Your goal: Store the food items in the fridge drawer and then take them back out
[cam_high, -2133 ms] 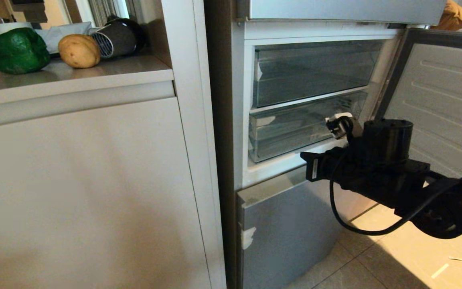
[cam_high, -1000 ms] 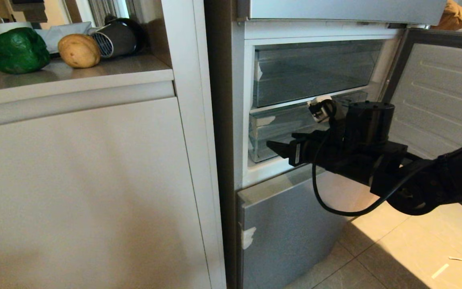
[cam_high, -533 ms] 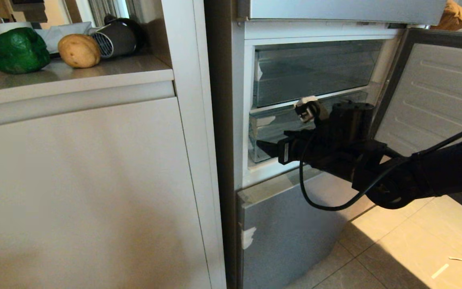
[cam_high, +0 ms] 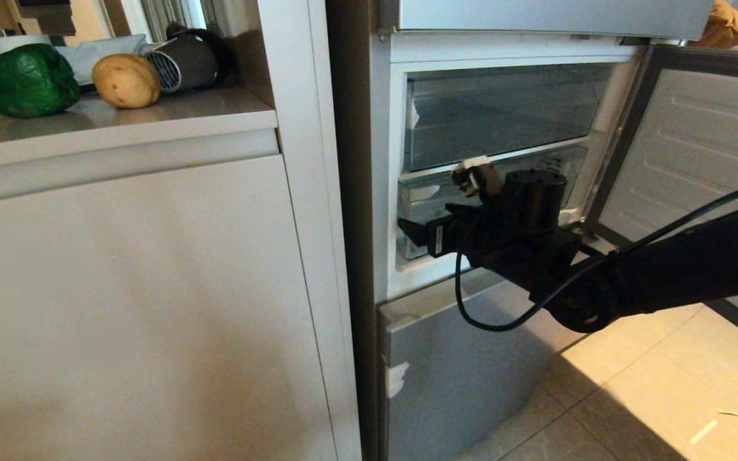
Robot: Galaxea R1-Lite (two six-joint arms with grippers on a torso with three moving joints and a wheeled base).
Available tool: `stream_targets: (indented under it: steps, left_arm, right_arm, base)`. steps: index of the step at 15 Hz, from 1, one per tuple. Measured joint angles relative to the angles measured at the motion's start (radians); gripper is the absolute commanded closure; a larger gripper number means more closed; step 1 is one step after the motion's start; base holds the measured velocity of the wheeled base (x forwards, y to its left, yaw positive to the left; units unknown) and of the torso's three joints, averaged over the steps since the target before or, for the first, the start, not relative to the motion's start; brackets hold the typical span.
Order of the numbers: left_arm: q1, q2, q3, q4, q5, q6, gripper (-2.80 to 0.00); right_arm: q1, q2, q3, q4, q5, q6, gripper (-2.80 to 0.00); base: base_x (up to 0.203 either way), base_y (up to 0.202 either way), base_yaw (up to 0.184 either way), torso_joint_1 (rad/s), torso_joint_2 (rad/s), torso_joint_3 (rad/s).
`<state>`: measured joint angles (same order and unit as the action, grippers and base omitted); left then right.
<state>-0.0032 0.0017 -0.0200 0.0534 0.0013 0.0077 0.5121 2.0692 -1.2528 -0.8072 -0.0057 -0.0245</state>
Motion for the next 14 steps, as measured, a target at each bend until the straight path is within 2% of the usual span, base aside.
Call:
stream_targets:
  steps: [10, 14]
  left_arm:
    - [0.000, 0.000, 0.000, 0.000, 0.000, 0.000, 0.00]
    - [0.000, 0.000, 0.000, 0.000, 0.000, 0.000, 0.00]
  right_arm:
    - [-0.039, 0.019, -0.023, -0.002, 0.000, 0.001, -2.80]
    - [-0.053, 0.019, -0.028, -0.001, -0.026, 0.000, -2.80]
  base:
    - [0.000, 0.000, 0.000, 0.000, 0.00, 0.000]
    - [0.000, 0.000, 0.000, 0.000, 0.00, 0.000]
